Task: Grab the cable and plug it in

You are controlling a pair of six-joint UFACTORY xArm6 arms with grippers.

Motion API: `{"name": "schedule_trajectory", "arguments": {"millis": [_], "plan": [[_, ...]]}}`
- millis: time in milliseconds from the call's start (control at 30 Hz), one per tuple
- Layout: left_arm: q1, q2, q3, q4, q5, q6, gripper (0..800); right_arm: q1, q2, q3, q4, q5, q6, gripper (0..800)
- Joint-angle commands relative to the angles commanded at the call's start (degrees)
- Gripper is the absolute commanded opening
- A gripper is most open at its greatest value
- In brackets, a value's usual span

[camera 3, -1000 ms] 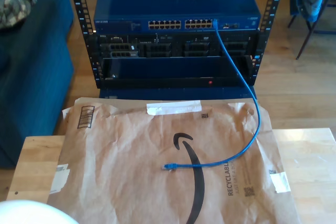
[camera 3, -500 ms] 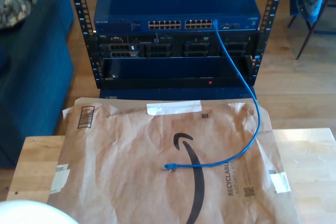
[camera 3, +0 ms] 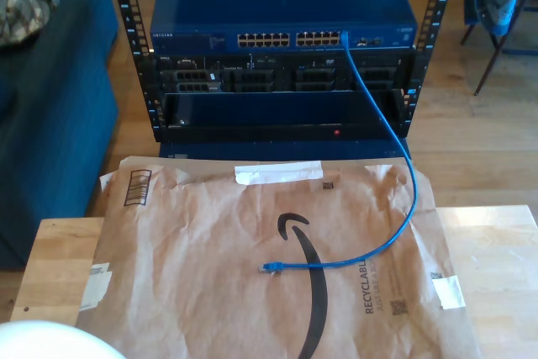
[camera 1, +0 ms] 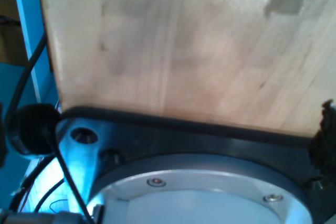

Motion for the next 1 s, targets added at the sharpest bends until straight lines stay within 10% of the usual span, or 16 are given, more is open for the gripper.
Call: {"name": "schedule_trajectory", "arguments": {"millis": [1000], "plan": [[0.00,0.00,0.00,0.00,0.00,0.09,800,-0.09,2.46,3.78,-2.20,-7.30,-0.09,798]]}}
